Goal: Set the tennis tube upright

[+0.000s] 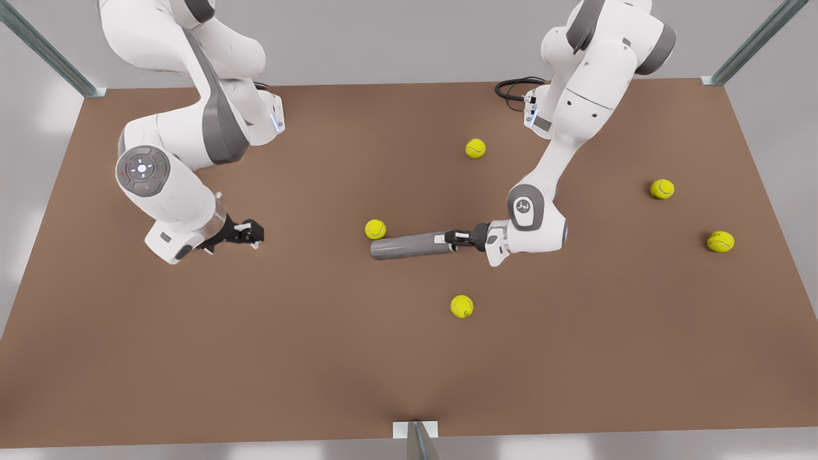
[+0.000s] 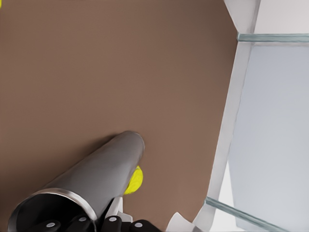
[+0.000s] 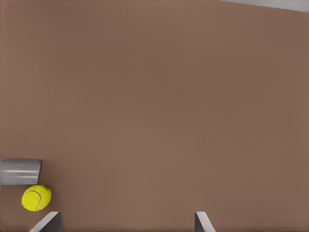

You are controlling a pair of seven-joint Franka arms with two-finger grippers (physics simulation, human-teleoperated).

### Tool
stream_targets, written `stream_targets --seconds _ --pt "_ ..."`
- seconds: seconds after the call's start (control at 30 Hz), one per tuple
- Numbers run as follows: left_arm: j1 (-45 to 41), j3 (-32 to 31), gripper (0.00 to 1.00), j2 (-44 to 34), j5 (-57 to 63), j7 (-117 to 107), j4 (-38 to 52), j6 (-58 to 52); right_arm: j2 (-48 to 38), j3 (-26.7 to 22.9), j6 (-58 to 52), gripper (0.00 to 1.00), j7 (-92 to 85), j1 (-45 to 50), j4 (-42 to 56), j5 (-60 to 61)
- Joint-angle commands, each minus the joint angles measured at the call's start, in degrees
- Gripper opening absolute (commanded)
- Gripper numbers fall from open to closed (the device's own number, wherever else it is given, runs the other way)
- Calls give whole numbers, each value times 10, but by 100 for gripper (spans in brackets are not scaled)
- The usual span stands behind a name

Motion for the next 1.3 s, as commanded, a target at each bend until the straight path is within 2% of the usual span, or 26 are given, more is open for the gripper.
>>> stream_targets --seconds 0.0,0.5,0.87,1.27 --pt "1 0 21 0 78 -4 0 1 0 0 1 100 0 -1 0 0" --pt "-2 0 21 -47 123 -53 -2 7 1 0 25 100 -6 16 0 -2" --pt "2 8 21 -97 231 -146 -1 6 0 3 20 100 -9 23 2 0" --pt "3 130 21 -174 438 -167 3 -87 8 2 51 100 -7 16 1 -4"
